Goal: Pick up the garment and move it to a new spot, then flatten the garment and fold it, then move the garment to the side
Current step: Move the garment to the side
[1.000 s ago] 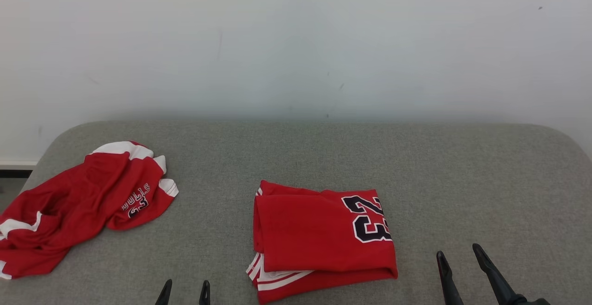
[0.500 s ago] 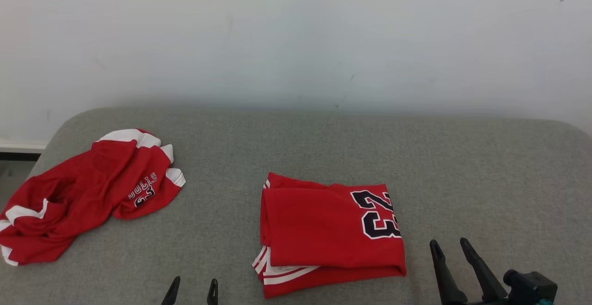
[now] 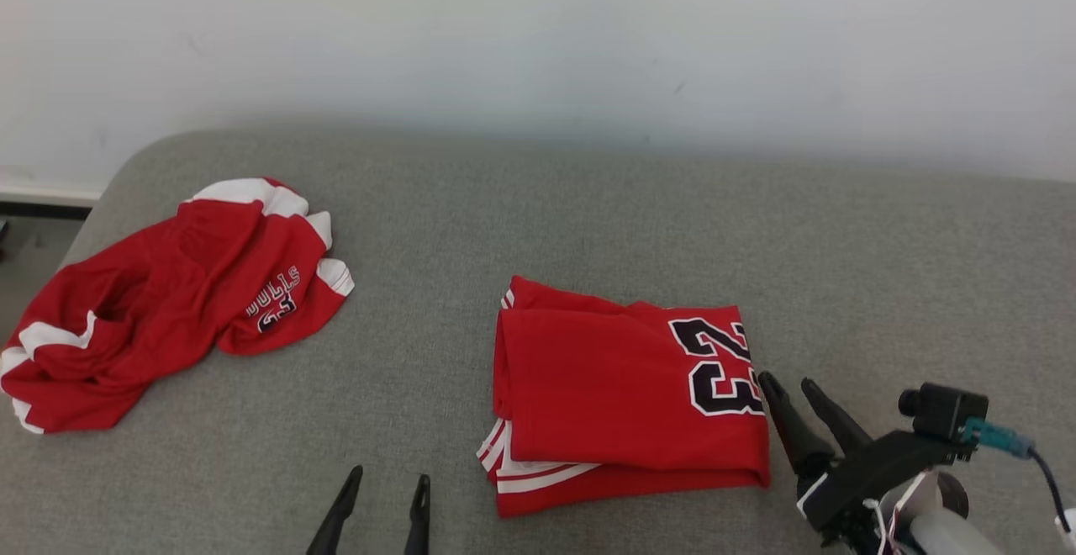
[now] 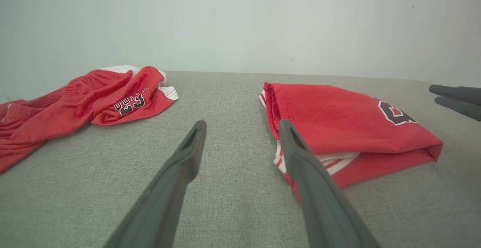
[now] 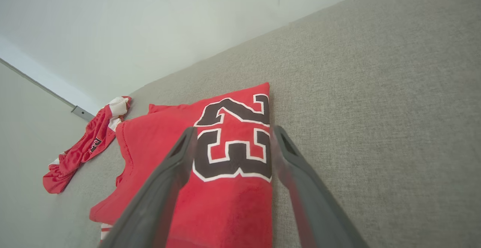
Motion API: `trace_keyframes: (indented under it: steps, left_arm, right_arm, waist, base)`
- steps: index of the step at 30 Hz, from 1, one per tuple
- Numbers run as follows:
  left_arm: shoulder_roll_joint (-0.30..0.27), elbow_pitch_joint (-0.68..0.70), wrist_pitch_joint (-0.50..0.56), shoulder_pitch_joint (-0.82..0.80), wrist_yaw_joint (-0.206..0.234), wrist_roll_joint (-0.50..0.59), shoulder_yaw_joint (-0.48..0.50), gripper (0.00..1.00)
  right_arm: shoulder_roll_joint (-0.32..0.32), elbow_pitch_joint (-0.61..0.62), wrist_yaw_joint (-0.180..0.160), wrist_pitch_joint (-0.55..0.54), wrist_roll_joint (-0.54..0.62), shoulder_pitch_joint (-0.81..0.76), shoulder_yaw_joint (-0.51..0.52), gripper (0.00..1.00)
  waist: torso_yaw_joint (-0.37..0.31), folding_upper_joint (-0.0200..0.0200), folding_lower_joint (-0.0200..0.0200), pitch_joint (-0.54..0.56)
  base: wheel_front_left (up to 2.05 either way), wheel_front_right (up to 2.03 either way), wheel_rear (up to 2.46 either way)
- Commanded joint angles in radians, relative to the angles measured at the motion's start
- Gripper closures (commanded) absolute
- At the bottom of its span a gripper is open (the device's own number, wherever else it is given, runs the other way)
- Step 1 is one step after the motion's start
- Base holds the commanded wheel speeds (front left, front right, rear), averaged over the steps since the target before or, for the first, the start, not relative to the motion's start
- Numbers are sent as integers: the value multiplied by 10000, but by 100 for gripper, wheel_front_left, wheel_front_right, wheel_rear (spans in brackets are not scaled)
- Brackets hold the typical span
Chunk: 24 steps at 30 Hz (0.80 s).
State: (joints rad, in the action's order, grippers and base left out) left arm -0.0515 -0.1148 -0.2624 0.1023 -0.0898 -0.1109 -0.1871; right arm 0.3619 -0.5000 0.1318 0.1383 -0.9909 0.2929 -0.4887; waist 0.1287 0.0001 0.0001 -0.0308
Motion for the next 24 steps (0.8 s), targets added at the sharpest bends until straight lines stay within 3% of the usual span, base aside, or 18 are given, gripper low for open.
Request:
trace_keyframes:
  steps: [1,9,22,23,24]
  left_arm:
    - [19,-47,-24,-214,-54,-46,-152,0]
    - [13,-116,-24,-865,7,-248,-812,0]
    - [12,-233,-24,-1357,147,-368,-1254,0]
    - [14,-236,-24,-1388,152,-367,-1280,0]
    - [14,-243,-24,-1412,144,-359,-1302,0]
  right_arm:
    - [181,-90,-25,-172,-389,218,-163,0]
    - [839,-408,-25,-751,-1605,1154,-1202,0]
    - [1098,-1025,-25,-733,-2446,1724,-2605,0]
    - [1094,-1062,-25,-699,-2489,1786,-2693,3]
    - [1086,-1089,-25,-672,-2536,1836,-2776,18]
  waist:
    - [201,-1,-1,-436]
    - [223,-1,-1,-1109]
    - [186,-1,-1,-1550]
    - [191,-1,-1,-1564]
    - [203,-1,-1,-1578]
  base:
    - [0,0,0]
    - [0,0,0]
    - [0,0,0]
    - [0,0,0]
    - [0,0,0]
